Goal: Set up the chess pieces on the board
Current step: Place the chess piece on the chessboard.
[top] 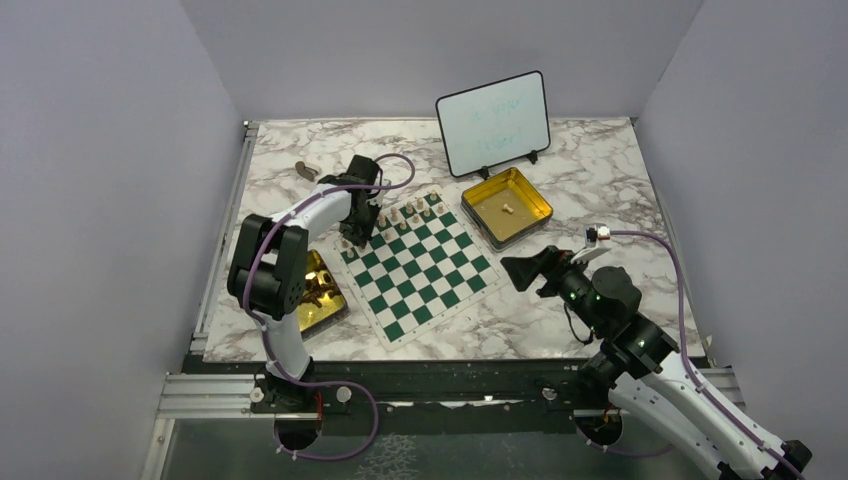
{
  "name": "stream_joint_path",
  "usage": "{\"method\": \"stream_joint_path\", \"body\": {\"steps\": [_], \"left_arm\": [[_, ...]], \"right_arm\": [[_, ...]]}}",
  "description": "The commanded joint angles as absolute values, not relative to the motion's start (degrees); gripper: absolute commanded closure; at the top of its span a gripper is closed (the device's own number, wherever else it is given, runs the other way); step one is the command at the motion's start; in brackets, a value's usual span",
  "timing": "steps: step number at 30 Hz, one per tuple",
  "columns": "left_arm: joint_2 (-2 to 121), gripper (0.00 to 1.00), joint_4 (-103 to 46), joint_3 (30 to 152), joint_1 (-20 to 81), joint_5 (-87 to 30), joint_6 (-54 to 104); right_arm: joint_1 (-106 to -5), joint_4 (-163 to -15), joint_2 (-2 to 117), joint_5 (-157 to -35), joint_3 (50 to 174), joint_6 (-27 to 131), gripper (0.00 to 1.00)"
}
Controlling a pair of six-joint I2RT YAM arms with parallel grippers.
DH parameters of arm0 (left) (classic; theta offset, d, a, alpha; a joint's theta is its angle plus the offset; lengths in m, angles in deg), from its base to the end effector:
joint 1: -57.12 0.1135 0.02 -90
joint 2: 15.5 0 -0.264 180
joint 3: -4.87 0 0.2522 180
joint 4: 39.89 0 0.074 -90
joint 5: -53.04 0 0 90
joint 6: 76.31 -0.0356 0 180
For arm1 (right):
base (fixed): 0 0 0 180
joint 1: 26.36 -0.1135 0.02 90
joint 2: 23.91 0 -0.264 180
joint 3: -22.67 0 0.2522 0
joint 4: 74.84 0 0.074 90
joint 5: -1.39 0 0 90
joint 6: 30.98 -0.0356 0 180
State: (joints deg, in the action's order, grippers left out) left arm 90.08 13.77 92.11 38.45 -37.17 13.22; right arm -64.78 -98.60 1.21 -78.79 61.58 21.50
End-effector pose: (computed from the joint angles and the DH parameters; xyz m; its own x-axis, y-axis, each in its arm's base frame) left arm 0.3450 -0.1165 0.1842 -0.8984 0.3122 -0.3090 0.3264 0.9452 0.0060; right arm 0.1082 0.0781 0.2668 -0.4004 0.4484 -0.7991 -0.2987 0.7606 0.5764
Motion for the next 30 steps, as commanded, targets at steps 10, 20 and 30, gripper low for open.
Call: {"method": "stream_joint_path", "body": {"steps": [10,20,30], "left_arm": [[89.0,0.73,13.4,92.8,38.7,-33.8,13.5],[84.6,0.59,13.3,95.7,38.8,-32.0,15.5],[68.2,0.34,10.2,92.8,38.7,-32.4,17.8]], "right_arm": [[-64.7,-98.6,1.5,-78.0,61.7,21.3,0.0],[-64.7,-99.6,6.4,-77.7,64.1,21.5,0.0],[-64.7,-102.4,19.7,-70.3,72.5,27.1,0.0]]}}
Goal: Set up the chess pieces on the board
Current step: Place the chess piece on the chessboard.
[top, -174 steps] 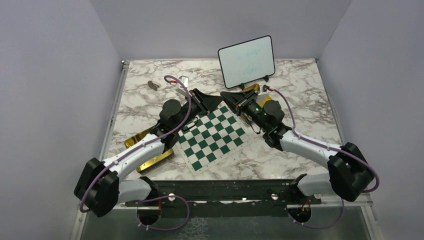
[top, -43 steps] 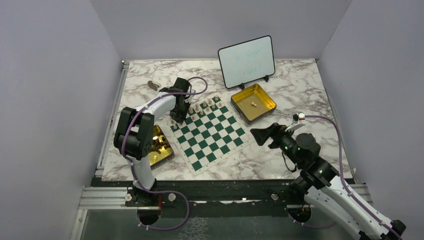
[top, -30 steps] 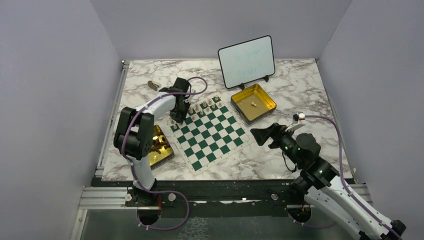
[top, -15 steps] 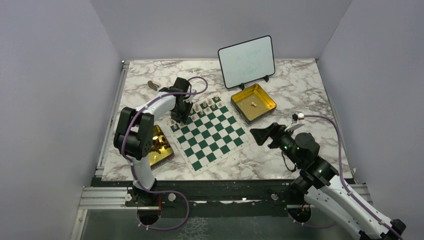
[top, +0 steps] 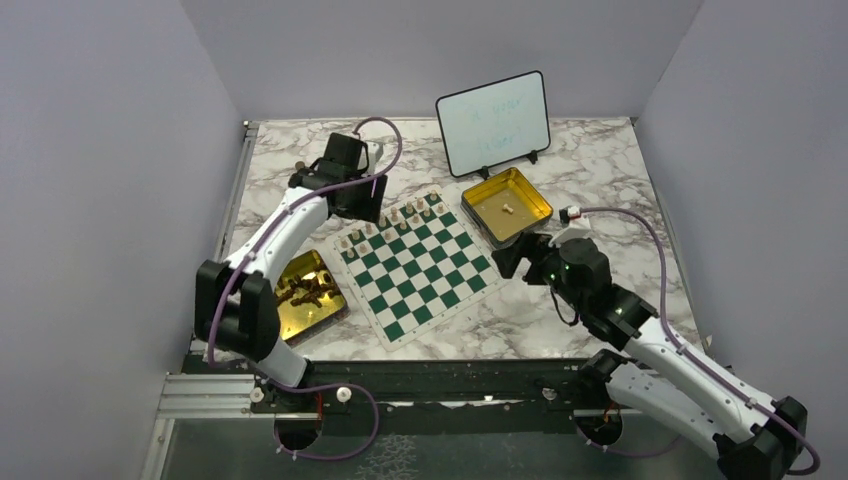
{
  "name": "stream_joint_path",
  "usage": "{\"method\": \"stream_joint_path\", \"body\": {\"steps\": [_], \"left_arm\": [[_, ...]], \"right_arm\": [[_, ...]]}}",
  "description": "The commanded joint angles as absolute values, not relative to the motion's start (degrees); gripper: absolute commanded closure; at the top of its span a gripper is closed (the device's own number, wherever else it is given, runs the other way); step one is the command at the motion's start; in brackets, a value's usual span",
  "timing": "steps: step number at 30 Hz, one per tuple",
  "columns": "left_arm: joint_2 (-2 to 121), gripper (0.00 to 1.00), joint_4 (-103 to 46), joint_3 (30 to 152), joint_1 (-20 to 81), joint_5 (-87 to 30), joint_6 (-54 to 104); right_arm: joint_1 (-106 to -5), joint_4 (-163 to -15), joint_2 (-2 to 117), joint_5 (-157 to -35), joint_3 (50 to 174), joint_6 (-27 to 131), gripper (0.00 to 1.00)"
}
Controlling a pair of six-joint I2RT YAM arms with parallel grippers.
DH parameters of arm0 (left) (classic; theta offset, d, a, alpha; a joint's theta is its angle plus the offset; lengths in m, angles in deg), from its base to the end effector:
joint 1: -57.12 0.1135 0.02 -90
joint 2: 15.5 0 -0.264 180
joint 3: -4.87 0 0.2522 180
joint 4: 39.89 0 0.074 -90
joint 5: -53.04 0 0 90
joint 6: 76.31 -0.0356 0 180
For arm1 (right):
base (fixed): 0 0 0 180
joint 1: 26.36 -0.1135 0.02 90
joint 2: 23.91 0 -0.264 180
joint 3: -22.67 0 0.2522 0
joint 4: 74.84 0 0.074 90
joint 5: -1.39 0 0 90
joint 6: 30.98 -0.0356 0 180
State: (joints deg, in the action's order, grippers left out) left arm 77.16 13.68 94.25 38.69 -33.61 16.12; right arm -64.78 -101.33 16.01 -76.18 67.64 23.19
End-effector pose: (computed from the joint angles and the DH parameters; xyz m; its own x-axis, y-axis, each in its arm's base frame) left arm 0.3256 -0.1107 0.2711 -0.8083 0.2247 -0.5443 0.3119 0.9474 -0.0721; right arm 0.1379 0.0996 0.2654 -0.4955 0.3366 -0.8007 -0.1971 0.8542 0.4811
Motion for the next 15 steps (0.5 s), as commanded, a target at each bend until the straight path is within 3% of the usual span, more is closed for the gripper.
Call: {"method": "stream_joint_path", "body": {"steps": [1,4,6,10,15], "left_arm": [[65.1,0.33,9.1,91.1,38.7,-31.9,18.1],[58.7,0.3,6.0,85.6,38.8,-29.6,19.5],[54.5,0.03,3.6,81.6,38.7,-27.8,21.3],[46.9,0.01,-0.8,73.9,38.8,-23.8,22.1],[38.9,0.01,-4.6,65.5,38.8,-25.6,22.2]], "right_arm": [[-64.7,-102.3,22.5,-69.5,73.9,28.1,0.0],[-64.7,-100.7,29.5,-69.7,77.9,34.2,0.0],[-64.7,-100.6,34.9,-68.9,81.1,39.2,0.01],[-63.9,-101.2,45.5,-67.3,88.0,48.5,0.07],[-61.0,-99.7,56.8,-68.2,94.4,58.2,0.28]]}}
